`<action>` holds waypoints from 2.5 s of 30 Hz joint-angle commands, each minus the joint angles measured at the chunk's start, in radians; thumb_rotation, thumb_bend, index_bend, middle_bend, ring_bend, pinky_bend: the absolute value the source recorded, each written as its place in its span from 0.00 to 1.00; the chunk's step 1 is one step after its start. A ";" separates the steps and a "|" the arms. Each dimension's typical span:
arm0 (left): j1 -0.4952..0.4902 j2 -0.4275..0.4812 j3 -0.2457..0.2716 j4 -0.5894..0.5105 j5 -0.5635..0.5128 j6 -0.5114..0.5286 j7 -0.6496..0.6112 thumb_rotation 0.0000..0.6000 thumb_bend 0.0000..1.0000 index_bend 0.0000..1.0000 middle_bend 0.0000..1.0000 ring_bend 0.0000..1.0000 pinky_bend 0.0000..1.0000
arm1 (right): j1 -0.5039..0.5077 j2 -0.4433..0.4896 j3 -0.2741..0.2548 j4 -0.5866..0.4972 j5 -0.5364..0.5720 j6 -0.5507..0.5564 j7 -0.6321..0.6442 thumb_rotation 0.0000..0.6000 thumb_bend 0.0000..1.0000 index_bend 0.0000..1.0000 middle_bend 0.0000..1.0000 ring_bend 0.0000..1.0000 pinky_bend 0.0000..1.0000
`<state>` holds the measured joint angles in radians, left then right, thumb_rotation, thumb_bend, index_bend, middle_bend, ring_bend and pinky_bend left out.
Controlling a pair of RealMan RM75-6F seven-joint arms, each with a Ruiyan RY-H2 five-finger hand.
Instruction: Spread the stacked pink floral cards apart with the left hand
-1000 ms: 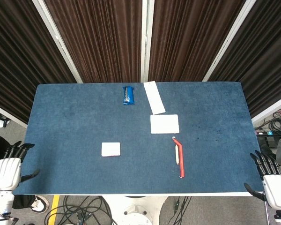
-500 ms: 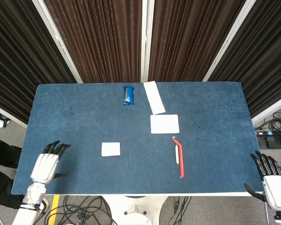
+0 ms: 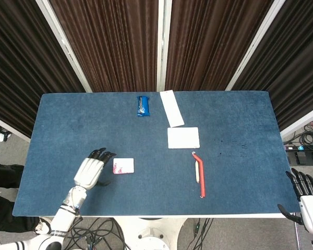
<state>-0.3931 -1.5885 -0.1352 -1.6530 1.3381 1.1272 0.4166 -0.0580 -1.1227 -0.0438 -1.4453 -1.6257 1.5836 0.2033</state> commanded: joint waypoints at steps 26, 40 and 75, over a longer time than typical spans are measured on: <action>-0.134 -0.185 -0.035 0.217 -0.177 -0.081 0.030 1.00 0.11 0.21 0.24 0.08 0.16 | 0.004 0.008 0.008 0.007 0.008 -0.006 0.015 1.00 0.12 0.00 0.00 0.00 0.00; -0.166 -0.222 -0.036 0.270 -0.224 -0.092 0.030 1.00 0.12 0.22 0.27 0.08 0.16 | 0.006 0.009 0.009 0.007 0.017 -0.017 0.017 1.00 0.12 0.00 0.00 0.00 0.00; -0.189 -0.244 -0.023 0.317 -0.233 -0.079 0.004 1.00 0.19 0.30 0.38 0.11 0.16 | 0.008 -0.004 0.016 0.040 0.045 -0.041 0.042 1.00 0.12 0.00 0.00 0.00 0.00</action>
<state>-0.5820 -1.8327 -0.1580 -1.3358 1.1051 1.0477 0.4210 -0.0498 -1.1261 -0.0282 -1.4052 -1.5807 1.5429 0.2451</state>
